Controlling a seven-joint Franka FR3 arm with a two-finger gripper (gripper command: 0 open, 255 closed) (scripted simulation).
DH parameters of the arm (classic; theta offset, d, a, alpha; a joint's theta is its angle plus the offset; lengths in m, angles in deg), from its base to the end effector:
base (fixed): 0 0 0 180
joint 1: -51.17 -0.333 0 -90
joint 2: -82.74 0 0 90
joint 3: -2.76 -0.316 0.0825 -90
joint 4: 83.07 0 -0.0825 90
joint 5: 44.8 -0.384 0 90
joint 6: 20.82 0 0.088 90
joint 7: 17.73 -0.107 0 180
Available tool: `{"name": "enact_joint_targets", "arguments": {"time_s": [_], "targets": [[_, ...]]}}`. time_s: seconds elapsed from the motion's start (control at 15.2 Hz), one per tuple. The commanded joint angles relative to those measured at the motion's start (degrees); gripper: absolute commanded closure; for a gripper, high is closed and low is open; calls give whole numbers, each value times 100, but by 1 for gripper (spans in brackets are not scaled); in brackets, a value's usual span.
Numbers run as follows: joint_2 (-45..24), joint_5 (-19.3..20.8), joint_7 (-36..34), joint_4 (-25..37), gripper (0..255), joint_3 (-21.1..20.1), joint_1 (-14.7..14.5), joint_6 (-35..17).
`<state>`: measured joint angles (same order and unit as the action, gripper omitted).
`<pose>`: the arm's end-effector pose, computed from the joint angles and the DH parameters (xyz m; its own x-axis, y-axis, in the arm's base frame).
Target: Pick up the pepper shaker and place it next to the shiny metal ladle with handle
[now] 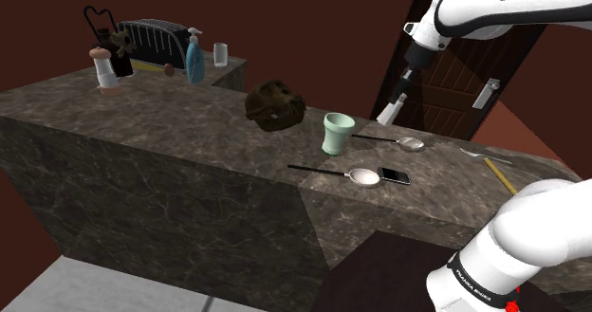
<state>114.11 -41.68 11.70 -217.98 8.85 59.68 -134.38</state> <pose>0.3893 -0.1106 0.5446 0.9463 0.2858 0.1509 0.2761 -0.9576 0.0824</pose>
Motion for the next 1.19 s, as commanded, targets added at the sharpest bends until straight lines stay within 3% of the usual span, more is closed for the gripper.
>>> {"name": "enact_joint_targets", "arguments": {"time_s": [0.0, 0.53, 1.12], "targets": [[127, 80, 268, -113, 255, 212, 104, 5], [443, 455, 1364, -209, 255, 1110, 540, 172], [280, 800, 2660, 185, 255, 2217, 903, 299]]}}
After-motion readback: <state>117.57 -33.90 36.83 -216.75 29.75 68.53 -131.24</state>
